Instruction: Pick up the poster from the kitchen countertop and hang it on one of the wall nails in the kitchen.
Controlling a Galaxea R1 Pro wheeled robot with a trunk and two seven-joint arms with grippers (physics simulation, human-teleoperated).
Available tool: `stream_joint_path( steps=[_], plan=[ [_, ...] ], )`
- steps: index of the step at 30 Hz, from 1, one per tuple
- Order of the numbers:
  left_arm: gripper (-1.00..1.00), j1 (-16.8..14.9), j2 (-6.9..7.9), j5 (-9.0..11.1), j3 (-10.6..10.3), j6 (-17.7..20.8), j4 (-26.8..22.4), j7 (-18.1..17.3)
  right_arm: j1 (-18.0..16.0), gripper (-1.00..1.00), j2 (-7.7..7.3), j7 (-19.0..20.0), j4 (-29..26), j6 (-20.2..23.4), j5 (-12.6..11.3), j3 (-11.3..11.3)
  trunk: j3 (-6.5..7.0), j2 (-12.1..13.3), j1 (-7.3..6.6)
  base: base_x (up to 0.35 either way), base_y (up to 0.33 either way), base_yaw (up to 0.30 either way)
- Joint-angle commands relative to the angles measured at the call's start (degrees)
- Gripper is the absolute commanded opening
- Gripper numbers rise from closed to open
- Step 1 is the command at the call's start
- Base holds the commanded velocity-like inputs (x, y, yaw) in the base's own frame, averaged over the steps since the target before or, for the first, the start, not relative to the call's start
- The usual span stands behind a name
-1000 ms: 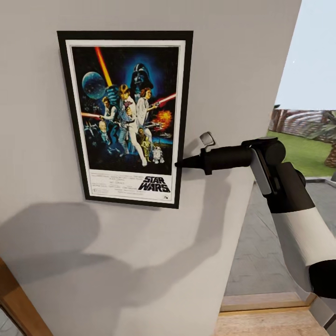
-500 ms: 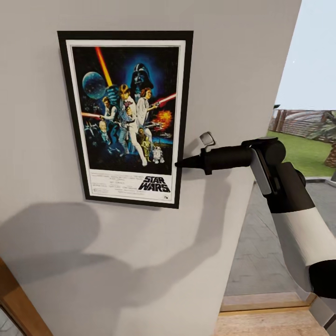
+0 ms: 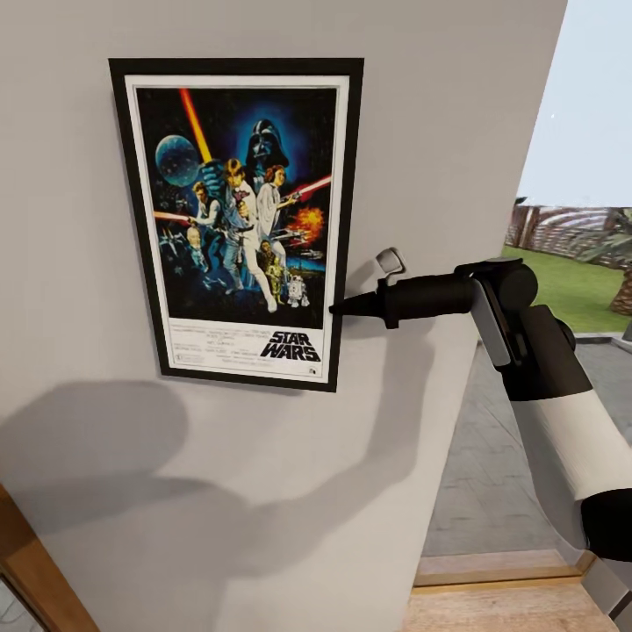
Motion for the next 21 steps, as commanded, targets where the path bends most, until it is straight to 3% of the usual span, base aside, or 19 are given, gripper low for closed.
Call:
stream_joint_path(
  steps=[1,21],
  plan=[
    [1.00,0.03,-0.04,-0.04,0.36,-0.04,-0.05,-0.51,-0.03,-1.00,-0.04,0.03,0.01,0.43,-0.26,0.08,-0.01,-0.03,0.02,0.000,0.000,0.000],
    [1.00,0.03,-0.04,-0.04,0.36,-0.04,-0.05,-0.57,-0.03,-1.00,-0.03,-0.02,0.01,0.36,-0.26,0.08,-0.01,-0.03,0.02,0.000,0.007,0.000]
  ],
)
